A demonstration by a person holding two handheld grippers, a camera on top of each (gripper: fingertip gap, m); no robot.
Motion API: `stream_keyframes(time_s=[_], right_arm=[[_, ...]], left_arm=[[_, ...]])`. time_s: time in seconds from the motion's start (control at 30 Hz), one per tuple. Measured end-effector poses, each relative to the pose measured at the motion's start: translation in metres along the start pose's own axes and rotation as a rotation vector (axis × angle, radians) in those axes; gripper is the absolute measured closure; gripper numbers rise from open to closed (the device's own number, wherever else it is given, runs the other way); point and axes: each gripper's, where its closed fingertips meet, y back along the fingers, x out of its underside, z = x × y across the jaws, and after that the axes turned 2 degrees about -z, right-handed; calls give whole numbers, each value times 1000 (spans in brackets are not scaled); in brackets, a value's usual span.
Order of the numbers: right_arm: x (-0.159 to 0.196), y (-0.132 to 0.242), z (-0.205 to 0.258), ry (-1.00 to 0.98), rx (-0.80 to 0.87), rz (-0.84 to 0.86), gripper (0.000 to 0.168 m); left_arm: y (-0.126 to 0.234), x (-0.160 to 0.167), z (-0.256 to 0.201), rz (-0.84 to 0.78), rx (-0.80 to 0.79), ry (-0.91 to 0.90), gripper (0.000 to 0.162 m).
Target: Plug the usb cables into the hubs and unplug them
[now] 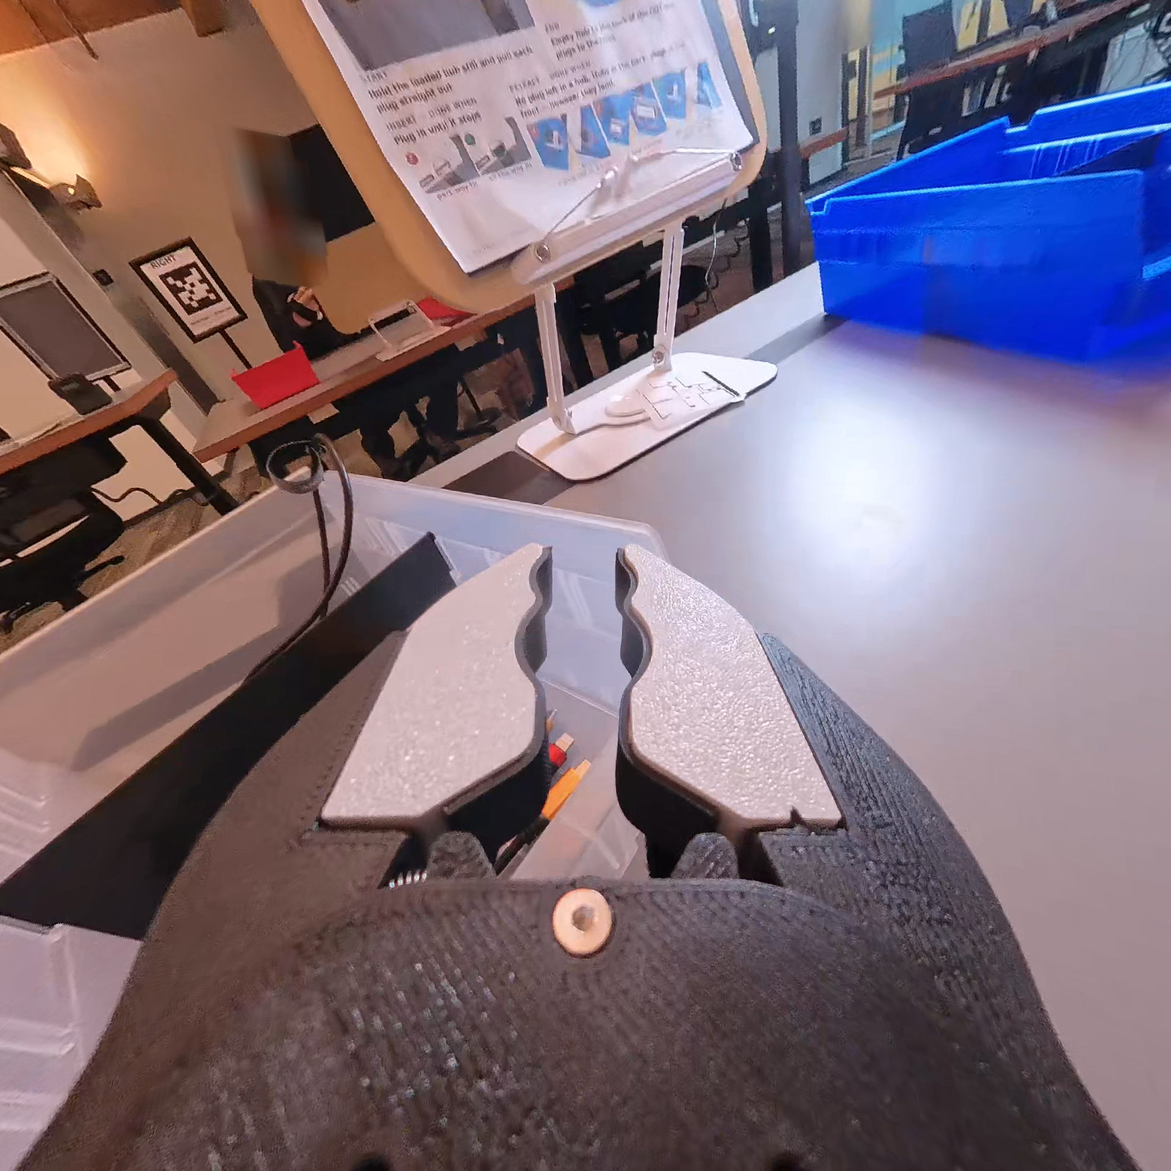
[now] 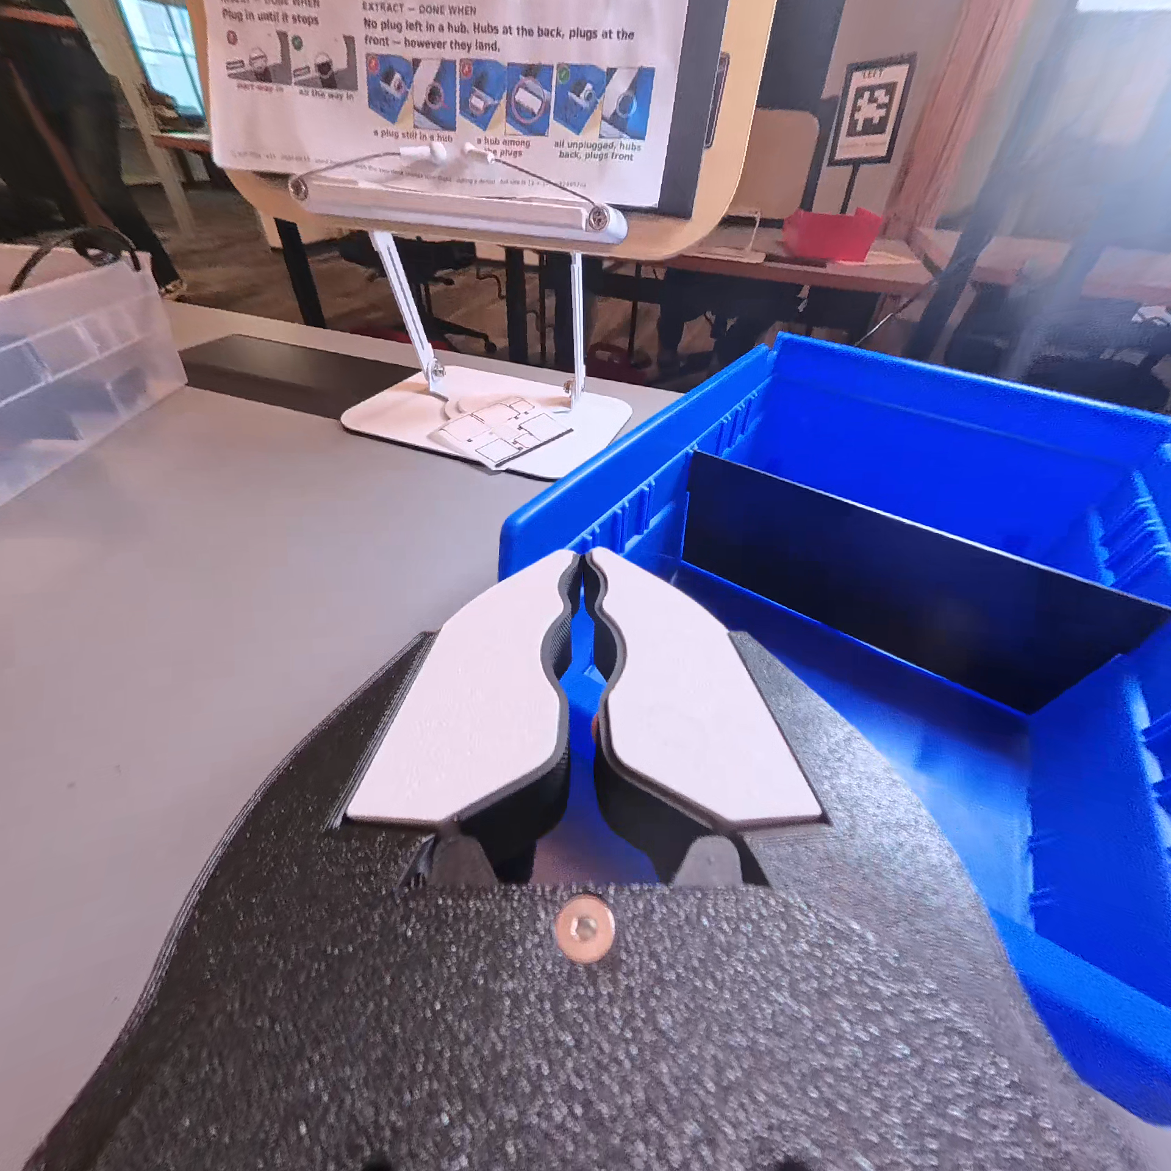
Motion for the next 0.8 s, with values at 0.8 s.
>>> stream_keyframes(time_s=[0.8], right_arm=[[-9,-1,15,107,-38,-50,156]], left_arm=[[30,9,85,108,-297,122,139]])
